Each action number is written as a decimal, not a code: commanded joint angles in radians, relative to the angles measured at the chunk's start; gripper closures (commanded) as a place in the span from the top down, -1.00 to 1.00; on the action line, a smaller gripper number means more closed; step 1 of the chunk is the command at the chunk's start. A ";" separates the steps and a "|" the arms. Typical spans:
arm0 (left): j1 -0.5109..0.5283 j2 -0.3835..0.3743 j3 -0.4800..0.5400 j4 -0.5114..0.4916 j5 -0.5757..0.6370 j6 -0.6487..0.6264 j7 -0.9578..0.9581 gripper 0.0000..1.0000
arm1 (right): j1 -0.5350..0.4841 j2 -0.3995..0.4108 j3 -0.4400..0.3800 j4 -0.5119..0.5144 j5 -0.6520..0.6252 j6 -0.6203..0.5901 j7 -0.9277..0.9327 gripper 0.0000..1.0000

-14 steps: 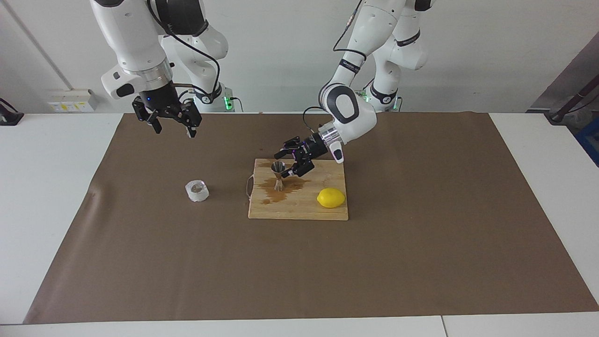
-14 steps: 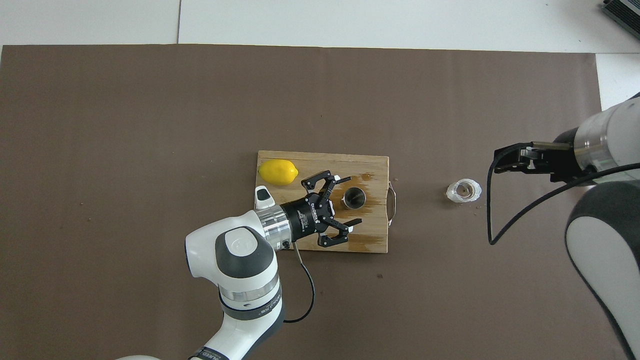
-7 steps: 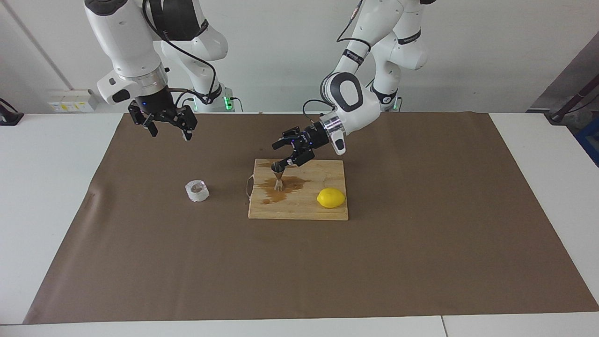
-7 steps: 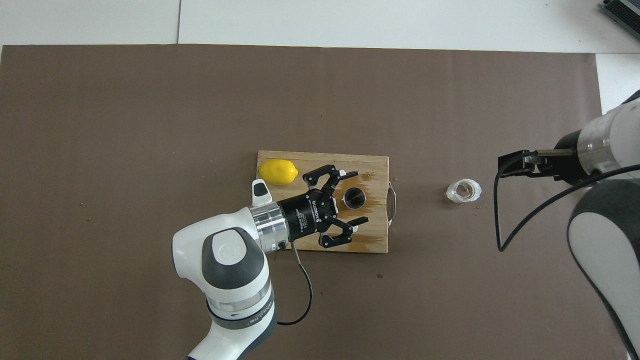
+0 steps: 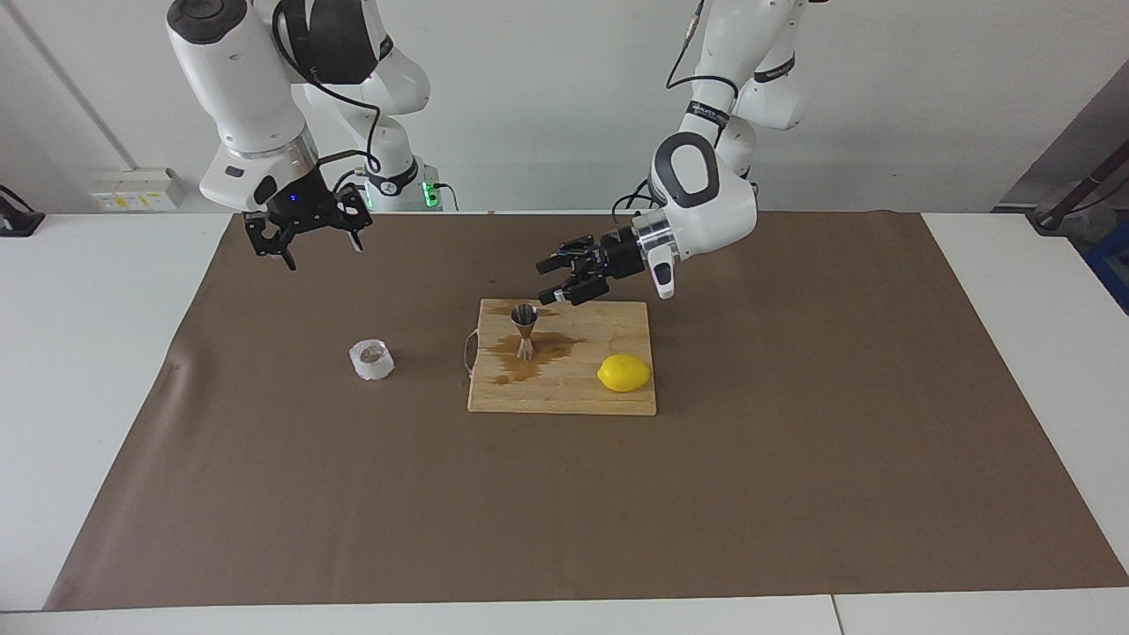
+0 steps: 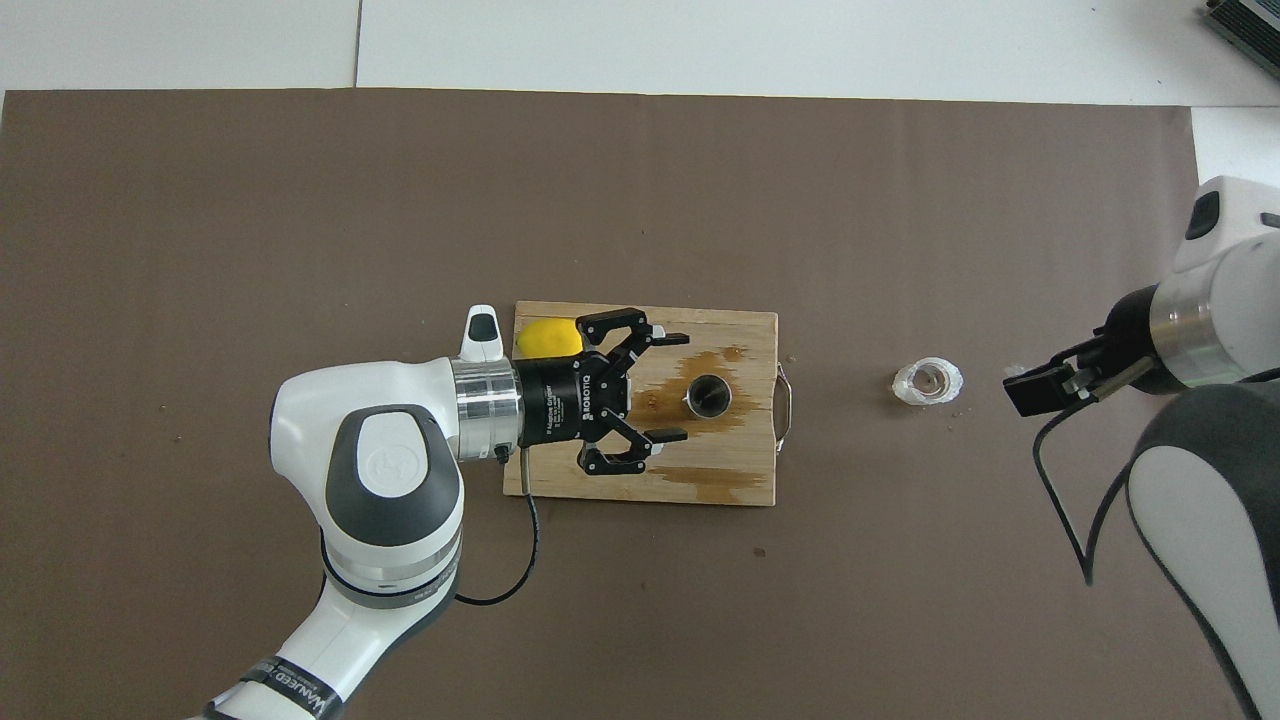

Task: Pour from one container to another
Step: 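Withdraw the left gripper while the right gripper reaches the glass cup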

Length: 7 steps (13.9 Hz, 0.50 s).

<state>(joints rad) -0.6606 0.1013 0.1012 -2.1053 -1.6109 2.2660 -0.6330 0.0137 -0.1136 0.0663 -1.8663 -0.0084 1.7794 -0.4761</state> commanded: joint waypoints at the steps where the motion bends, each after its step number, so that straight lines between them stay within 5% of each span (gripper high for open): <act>1: 0.035 -0.018 0.000 0.005 0.162 -0.039 -0.057 1.00 | -0.017 -0.060 0.006 -0.117 -0.004 0.084 -0.262 1.00; 7: 0.098 -0.040 0.002 0.040 0.498 -0.115 -0.076 1.00 | -0.041 -0.037 0.007 -0.316 0.060 0.325 -0.787 1.00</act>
<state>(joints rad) -0.5870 0.0758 0.1059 -2.0840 -1.2046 2.1907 -0.6848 -0.0111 -0.1337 0.0657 -2.0896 0.0107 2.0025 -1.1152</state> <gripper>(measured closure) 0.000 0.000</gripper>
